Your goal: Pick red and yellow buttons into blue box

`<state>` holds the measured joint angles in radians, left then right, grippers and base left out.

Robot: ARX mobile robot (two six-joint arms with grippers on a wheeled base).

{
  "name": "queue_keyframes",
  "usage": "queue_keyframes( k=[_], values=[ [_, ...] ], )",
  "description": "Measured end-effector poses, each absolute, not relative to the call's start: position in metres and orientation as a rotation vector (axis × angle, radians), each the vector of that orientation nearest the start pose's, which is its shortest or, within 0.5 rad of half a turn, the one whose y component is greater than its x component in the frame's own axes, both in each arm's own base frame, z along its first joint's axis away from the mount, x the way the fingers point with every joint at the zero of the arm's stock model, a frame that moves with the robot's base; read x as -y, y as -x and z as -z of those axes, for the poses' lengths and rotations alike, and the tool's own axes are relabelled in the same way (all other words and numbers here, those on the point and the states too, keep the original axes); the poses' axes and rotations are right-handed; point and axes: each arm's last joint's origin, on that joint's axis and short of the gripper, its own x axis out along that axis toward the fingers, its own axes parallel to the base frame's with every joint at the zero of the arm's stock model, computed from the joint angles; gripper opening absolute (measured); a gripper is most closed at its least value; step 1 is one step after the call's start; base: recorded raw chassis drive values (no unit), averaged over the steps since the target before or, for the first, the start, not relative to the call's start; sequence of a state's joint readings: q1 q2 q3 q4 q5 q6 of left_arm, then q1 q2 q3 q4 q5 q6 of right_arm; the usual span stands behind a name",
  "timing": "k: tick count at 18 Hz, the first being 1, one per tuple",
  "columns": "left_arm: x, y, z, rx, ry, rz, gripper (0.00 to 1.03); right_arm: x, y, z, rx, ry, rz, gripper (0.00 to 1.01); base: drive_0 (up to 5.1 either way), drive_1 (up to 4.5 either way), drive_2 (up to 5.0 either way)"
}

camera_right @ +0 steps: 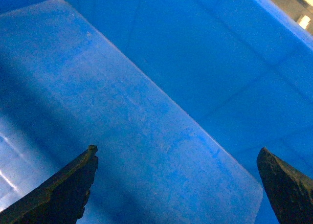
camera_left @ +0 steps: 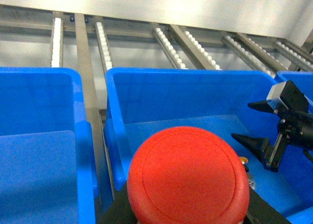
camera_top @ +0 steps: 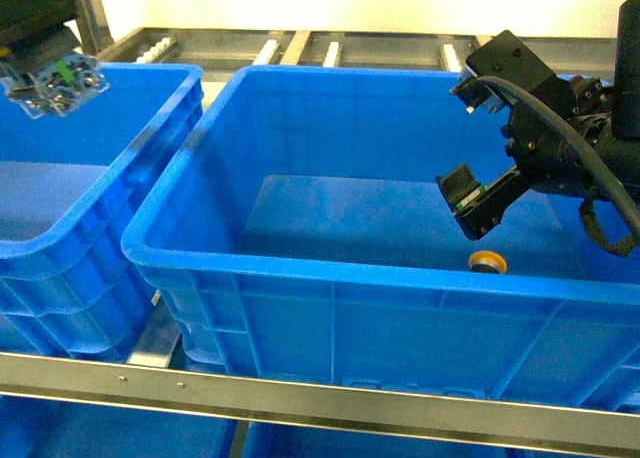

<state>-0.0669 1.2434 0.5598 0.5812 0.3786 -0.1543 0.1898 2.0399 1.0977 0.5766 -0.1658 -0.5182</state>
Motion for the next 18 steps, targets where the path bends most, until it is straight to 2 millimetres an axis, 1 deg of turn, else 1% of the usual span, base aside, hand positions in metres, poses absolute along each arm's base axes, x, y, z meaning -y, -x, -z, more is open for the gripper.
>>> queue_keyframes(
  k=[2,3,4,5,9,10,12,14,15,18],
  values=[
    [0.051,-0.274,-0.235,-0.154,0.192,0.555,0.24,-0.085,-0.413,-0.142,-0.268,0.511,-0.440,0.98,0.0,0.00,0.0],
    [0.059,-0.279,-0.233,-0.163,0.195,0.587,0.24,-0.085,-0.413,-0.142,-0.268,0.512,-0.440,0.98,0.0,0.00,0.0],
    [0.071,-0.287,-0.231,-0.185,0.195,0.630,0.24,-0.084,-0.413,-0.142,-0.268,0.512,-0.439,0.98,0.0,0.00,0.0],
    [0.077,-0.293,-0.230,-0.199,0.192,0.642,0.24,-0.084,-0.413,-0.142,-0.268,0.512,-0.439,0.98,0.0,0.00,0.0],
    [0.084,-0.313,-0.216,-0.228,0.163,0.622,0.24,-0.084,-0.413,-0.142,-0.267,0.515,-0.439,0.98,0.0,0.00,0.0],
    [0.088,-0.320,-0.209,-0.213,0.140,0.642,0.24,-0.084,-0.413,-0.142,-0.267,0.514,-0.441,0.98,0.0,0.00,0.0],
    [0.094,-0.338,-0.193,-0.273,0.124,0.655,0.24,-0.084,-0.413,-0.142,-0.267,0.514,-0.441,0.98,0.0,0.00,0.0],
    [0.102,-0.346,-0.180,-0.325,0.123,0.685,0.24,-0.084,-0.413,-0.142,-0.267,0.515,-0.441,0.98,0.0,0.00,0.0],
    [0.111,-0.346,-0.178,-0.347,0.121,0.709,0.24,-0.084,-0.413,-0.142,-0.268,0.515,-0.440,0.98,0.0,0.00,0.0],
    [0.123,-0.352,-0.186,-0.305,0.096,0.741,0.24,-0.085,-0.413,-0.142,-0.266,0.515,-0.444,0.98,0.0,0.00,0.0]
  ],
)
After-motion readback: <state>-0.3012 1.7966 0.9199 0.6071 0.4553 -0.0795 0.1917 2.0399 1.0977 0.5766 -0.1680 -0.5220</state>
